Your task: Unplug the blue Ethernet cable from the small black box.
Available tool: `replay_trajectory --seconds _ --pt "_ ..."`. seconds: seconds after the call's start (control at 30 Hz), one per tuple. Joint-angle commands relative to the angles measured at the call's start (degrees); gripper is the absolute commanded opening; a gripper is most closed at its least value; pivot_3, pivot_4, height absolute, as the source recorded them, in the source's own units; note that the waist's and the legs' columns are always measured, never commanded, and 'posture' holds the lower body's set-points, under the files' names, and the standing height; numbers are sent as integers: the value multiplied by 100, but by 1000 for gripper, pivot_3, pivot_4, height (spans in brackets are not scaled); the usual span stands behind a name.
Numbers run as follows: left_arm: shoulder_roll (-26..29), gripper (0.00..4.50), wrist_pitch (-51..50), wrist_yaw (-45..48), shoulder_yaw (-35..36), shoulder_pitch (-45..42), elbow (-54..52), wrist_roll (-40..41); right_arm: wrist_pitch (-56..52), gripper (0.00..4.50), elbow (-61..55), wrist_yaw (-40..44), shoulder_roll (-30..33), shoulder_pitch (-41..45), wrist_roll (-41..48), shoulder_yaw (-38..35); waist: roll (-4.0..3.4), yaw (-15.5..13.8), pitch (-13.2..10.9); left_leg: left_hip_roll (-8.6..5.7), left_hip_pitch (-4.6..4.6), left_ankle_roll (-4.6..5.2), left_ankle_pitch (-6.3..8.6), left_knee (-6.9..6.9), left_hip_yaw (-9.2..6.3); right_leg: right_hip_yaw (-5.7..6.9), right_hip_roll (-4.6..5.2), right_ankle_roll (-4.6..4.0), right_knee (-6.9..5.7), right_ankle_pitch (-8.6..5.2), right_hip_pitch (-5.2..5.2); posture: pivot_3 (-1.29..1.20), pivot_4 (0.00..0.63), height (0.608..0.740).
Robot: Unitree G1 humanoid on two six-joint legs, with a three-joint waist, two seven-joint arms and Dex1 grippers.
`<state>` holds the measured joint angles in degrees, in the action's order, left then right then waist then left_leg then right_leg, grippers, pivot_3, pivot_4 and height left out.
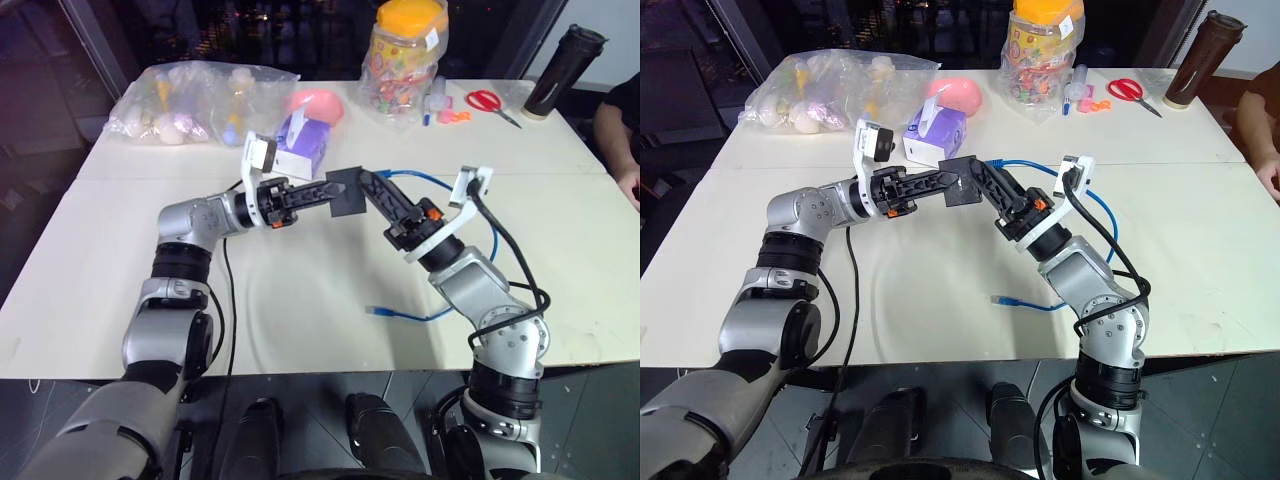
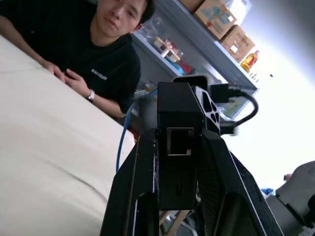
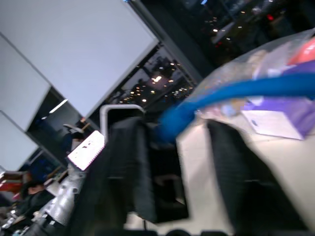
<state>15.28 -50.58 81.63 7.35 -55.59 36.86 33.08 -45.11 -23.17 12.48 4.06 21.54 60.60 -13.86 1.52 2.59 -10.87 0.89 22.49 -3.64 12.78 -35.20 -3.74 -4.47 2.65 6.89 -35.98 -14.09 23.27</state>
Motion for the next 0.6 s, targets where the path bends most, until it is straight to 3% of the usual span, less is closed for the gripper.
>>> replay_trajectory --seconds 0.03,0.37,0.6 --pt "29 468 15 74 -48 -53 -292 168 126 100 -25 -56 87 79 63 39 0 0 0 0 1 0 0 0 0 0 0 0 0 0 1 0 150 739" --pt "19 468 97 -71 -9 -70 -219 215 316 11 7 -185 12 17 123 273 0 -2 0 0 2 0 0 1 1 0 0 0 2 0 2 0 150 739" --pt "451 468 283 -405 459 -194 142 289 875 11 421 -492 299 79 245 -581 0 -2 0 0 2 0 0 0 2 -1 1 0 3 0 2 0 150 739"
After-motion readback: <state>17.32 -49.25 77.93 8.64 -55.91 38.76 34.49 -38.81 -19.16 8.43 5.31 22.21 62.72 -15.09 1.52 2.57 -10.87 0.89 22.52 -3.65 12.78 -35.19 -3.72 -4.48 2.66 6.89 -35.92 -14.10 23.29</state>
